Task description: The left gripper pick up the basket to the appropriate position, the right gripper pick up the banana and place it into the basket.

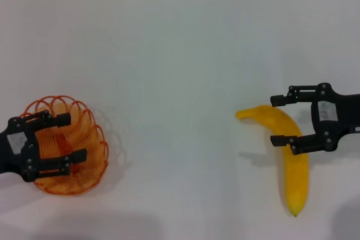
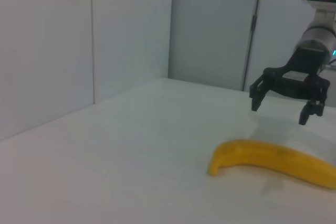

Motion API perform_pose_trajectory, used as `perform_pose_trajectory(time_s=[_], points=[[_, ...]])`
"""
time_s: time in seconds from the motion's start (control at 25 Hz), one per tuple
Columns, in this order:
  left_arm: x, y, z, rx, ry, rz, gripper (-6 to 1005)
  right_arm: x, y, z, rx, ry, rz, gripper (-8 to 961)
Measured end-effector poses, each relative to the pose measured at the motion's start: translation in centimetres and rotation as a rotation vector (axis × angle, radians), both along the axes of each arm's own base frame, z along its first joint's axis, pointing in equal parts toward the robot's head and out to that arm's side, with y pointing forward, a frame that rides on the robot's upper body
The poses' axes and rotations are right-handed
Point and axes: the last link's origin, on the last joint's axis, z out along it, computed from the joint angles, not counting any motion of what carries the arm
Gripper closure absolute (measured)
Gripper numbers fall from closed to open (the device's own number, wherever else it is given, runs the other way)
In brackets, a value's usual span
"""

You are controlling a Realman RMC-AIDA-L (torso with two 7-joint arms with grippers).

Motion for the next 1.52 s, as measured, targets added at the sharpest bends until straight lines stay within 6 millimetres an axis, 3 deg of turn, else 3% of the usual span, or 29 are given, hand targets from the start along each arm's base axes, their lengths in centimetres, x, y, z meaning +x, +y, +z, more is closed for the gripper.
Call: perform_pose_trajectory(time_s=[0.68, 0.96, 1.2, 1.32, 1.52], points=[[0.3, 0.8, 0.4, 0.052, -0.03, 0.019, 119, 0.0, -0.1, -0.2, -0.005, 0.002, -0.002, 157], [0.2, 2.6, 4.7, 0.256, -0.157, 0.16, 118, 0.0, 0.0, 0.0, -0.001, 0.003, -0.009, 158], [0.9, 5.2, 9.9, 0.26, -0.179, 0.358, 118, 0.1, 0.0, 0.2, 0.004, 0.004, -0.01, 158], [1.8, 6.9, 12.2, 0.212, -0.074, 0.354, 118, 0.1, 0.1, 0.2, 0.006, 0.003, -0.01, 158], [2.7, 8.5, 12.2, 0.031, 0.222, 0.33, 118, 0.1, 0.1, 0.3, 0.006, 0.003, -0.009, 158]])
